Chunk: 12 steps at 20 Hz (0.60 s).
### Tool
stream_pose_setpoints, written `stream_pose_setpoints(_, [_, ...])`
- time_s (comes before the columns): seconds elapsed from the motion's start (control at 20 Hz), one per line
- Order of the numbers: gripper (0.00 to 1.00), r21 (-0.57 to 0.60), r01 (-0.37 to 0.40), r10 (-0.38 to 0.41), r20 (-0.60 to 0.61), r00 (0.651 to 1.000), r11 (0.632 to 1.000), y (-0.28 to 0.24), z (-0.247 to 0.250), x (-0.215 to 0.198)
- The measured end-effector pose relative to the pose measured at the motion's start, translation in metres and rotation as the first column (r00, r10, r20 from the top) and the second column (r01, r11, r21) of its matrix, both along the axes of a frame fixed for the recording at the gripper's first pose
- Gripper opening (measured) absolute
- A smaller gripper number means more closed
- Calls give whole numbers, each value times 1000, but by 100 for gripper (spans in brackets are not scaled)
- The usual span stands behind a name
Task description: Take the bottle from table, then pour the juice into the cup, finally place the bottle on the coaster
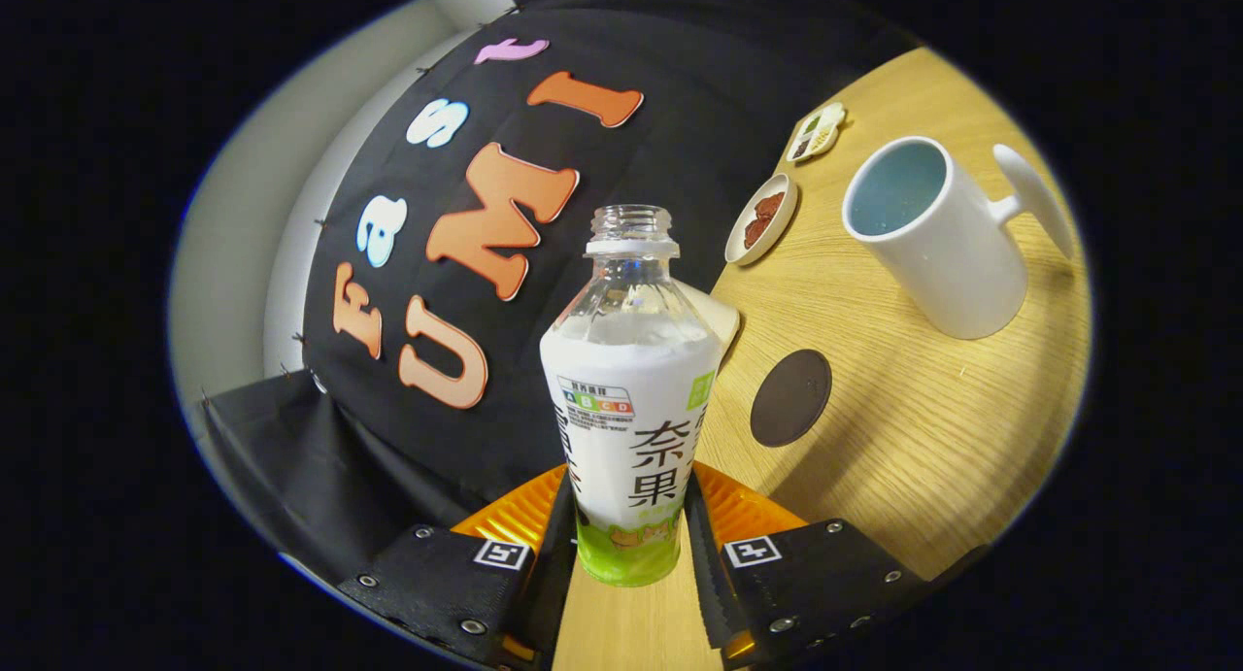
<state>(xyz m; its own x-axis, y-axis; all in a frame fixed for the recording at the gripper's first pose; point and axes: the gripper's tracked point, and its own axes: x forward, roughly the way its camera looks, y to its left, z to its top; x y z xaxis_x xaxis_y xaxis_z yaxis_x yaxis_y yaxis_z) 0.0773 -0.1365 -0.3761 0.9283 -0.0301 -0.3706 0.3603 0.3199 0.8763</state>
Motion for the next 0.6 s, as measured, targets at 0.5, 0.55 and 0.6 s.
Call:
stream_pose_setpoints(0.5, [58,197,171,-172,-16,985,965,-38,-7,-5])
stream_pose_setpoints(0.55, [58,213,180,-181,-16,983,960,-40,-7,-5])
stream_pose_setpoints(0.6, [58,230,184,-185,-17,983,956,-40,-6,-5])
